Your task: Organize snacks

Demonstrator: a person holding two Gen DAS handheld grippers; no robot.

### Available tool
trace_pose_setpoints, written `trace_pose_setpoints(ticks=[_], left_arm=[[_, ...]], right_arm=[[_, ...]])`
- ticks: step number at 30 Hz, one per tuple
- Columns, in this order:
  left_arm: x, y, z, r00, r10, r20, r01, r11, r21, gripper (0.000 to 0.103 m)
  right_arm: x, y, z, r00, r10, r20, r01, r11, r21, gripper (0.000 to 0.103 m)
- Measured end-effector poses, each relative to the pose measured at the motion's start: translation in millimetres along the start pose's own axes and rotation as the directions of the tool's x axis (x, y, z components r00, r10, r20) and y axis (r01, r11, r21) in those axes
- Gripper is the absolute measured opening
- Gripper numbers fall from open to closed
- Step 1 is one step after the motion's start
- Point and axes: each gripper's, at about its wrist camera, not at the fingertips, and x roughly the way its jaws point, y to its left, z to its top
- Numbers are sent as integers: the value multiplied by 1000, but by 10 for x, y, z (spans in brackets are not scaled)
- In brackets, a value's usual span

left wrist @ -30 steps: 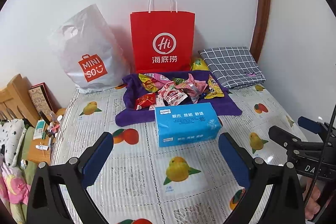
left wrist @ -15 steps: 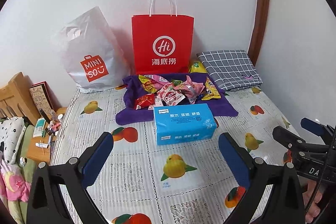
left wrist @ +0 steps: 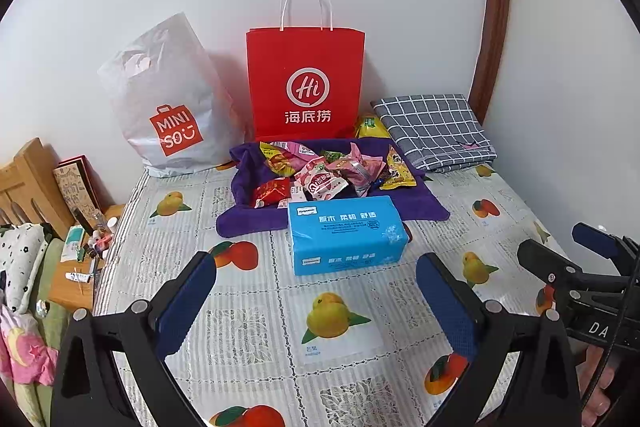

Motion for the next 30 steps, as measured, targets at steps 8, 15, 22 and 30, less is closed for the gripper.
trace_pose_setpoints(ticks=[8, 15, 22, 30], left_arm=[[-2, 3, 7, 1000, 2, -1, -2, 1000, 1, 101], [6, 6, 8, 1000, 2, -3, -2, 1000, -1, 101], [13, 12, 14, 1000, 4, -6, -4, 1000, -2, 101], [18, -1, 9, 1000, 4, -7, -4, 1000, -4, 101]], right_arm=[[-12, -9, 4, 1000, -1, 1, 1, 1000, 4, 101], [-30, -7, 6, 1000, -2, 4, 2, 1000, 4, 101], [-40, -9, 6, 1000, -1, 4, 1, 1000, 8, 101], [-54, -15, 7, 1000, -2, 4, 2, 1000, 9, 101]])
